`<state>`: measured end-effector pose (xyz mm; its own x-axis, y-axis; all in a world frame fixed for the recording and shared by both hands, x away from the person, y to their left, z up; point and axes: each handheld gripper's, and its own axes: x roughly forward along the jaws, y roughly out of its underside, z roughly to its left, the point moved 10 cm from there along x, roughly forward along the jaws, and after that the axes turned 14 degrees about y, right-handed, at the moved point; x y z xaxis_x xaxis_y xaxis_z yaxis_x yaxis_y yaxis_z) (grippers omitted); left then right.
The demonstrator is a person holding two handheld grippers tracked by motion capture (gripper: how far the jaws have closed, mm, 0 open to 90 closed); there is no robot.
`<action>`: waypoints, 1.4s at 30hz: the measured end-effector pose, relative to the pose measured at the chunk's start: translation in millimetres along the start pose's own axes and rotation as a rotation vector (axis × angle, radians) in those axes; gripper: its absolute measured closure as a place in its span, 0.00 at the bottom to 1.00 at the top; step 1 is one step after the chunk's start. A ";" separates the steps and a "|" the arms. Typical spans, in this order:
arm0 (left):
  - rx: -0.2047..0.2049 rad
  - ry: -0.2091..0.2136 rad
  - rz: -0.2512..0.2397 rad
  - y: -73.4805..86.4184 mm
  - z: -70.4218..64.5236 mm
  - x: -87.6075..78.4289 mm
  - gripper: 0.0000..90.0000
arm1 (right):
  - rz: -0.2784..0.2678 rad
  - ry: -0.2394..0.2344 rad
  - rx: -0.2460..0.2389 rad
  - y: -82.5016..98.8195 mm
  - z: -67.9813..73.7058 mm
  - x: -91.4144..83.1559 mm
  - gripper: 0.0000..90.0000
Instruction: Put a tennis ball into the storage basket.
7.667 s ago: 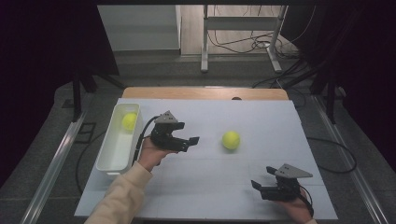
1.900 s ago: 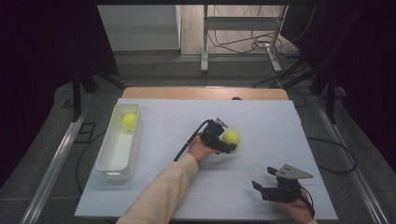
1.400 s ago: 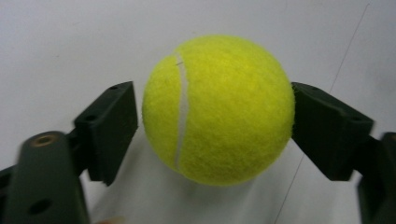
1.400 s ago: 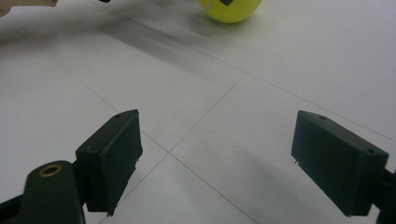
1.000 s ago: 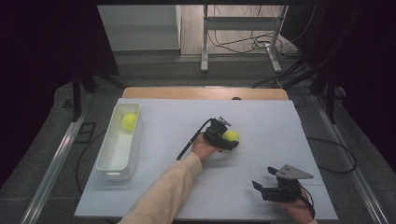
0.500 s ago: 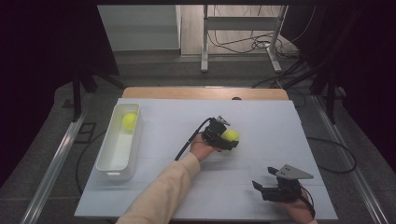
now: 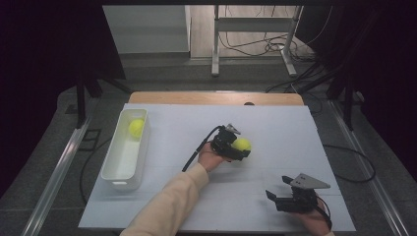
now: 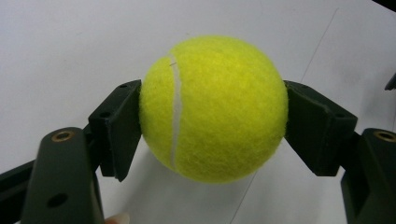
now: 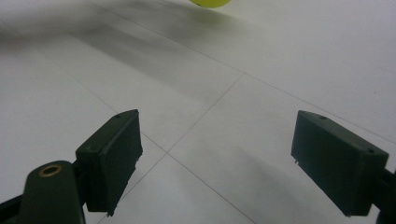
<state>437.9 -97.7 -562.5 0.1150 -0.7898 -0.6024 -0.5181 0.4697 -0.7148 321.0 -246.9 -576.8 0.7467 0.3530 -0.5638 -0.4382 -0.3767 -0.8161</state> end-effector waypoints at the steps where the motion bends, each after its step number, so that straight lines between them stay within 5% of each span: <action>1: 0.001 0.000 -0.005 -0.2 -0.3 -1.1 0.28 | 0.000 0.000 0.000 0.0 -0.1 0.0 0.18; 42: 0.036 -0.009 -0.073 8.6 -15.7 -46.9 0.28 | 0.002 0.010 -0.004 0.2 -0.6 0.0 0.18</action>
<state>414.7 -62.8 -534.9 0.1594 -0.8189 -0.5514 -0.4776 0.4248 -0.7690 321.2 -247.5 -576.9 0.7506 0.3441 -0.5641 -0.4374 -0.3811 -0.8145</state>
